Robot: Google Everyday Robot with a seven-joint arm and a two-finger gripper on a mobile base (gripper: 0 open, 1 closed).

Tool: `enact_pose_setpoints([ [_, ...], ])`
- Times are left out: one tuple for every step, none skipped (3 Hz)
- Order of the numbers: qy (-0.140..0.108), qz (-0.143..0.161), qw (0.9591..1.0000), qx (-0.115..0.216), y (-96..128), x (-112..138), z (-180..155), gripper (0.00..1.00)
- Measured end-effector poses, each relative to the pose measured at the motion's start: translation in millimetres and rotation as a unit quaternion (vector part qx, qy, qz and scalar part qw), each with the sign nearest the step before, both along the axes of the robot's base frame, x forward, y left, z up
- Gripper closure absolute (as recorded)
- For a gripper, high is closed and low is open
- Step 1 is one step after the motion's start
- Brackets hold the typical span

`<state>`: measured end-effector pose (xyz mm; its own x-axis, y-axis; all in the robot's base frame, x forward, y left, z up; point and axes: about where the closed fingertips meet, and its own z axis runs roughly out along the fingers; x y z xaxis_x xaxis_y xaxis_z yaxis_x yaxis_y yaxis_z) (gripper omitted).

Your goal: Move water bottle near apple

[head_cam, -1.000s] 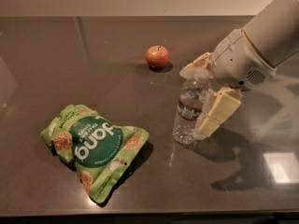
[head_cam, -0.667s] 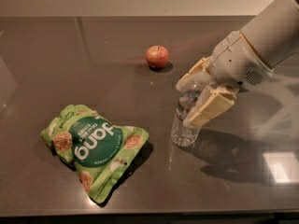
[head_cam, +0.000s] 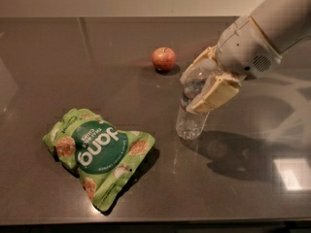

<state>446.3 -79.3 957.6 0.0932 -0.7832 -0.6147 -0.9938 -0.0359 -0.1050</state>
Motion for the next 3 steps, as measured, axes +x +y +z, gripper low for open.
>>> enact_pose_setpoints([
  [-0.008,-0.017,0.9998,-0.001,2.4,31.4,18.8,1.0],
  [-0.015,-0.034,0.9993,-0.002,8.9,72.8,32.6,1.0],
  [-0.017,-0.056,0.9983,-0.006,12.9,125.8,35.0,1.0],
])
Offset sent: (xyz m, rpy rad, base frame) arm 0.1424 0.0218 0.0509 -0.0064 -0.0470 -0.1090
